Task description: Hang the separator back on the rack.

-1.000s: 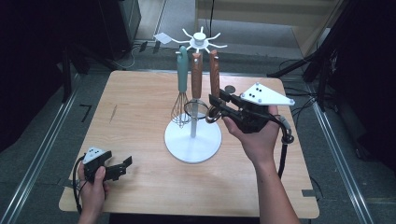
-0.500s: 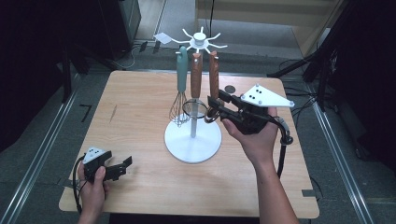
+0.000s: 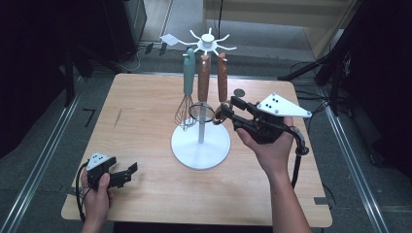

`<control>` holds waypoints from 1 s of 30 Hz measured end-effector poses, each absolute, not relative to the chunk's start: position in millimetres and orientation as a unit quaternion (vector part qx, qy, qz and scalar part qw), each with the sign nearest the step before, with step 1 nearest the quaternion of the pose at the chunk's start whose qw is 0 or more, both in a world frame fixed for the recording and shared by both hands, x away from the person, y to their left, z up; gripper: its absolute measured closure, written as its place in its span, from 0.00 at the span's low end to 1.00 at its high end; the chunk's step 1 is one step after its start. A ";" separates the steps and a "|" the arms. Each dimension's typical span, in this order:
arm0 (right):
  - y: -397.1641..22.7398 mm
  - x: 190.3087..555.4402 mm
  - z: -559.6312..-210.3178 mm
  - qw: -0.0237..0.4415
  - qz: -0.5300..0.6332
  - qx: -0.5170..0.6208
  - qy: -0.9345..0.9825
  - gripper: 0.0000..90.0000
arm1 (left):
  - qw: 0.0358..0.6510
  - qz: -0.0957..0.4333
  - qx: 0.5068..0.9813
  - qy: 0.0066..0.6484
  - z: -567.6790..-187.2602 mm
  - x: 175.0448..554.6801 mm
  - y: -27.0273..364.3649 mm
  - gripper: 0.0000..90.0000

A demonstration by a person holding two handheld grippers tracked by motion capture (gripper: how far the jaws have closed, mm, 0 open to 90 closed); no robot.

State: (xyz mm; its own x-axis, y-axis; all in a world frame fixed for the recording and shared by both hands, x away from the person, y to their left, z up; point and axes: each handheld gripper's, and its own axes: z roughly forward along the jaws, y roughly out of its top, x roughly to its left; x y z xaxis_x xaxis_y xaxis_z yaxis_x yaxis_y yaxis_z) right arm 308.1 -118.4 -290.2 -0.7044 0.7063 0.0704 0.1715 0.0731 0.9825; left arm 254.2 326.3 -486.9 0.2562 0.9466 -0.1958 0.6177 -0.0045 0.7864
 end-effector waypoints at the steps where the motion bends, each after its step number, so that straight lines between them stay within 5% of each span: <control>1: -119.8 308.2 -291.3 0.222 0.603 0.315 0.698 0.65 | 0.407 0.202 0.680 0.576 -486.9 254.2 326.3 0.10; 30: -147.2 306.5 -350.3 0.231 0.560 0.388 0.695 0.30 | 0.408 0.205 0.679 0.575 -486.8 253.6 325.4 0.10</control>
State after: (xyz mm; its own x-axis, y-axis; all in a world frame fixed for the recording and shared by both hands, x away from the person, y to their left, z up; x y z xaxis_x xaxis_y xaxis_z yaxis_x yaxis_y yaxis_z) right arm 306.5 -147.2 -350.3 -0.5925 0.7976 0.1133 0.2795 0.0716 0.9575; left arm 253.6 325.4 -486.8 0.2559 0.9478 -0.1905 0.6139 -0.0071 0.7894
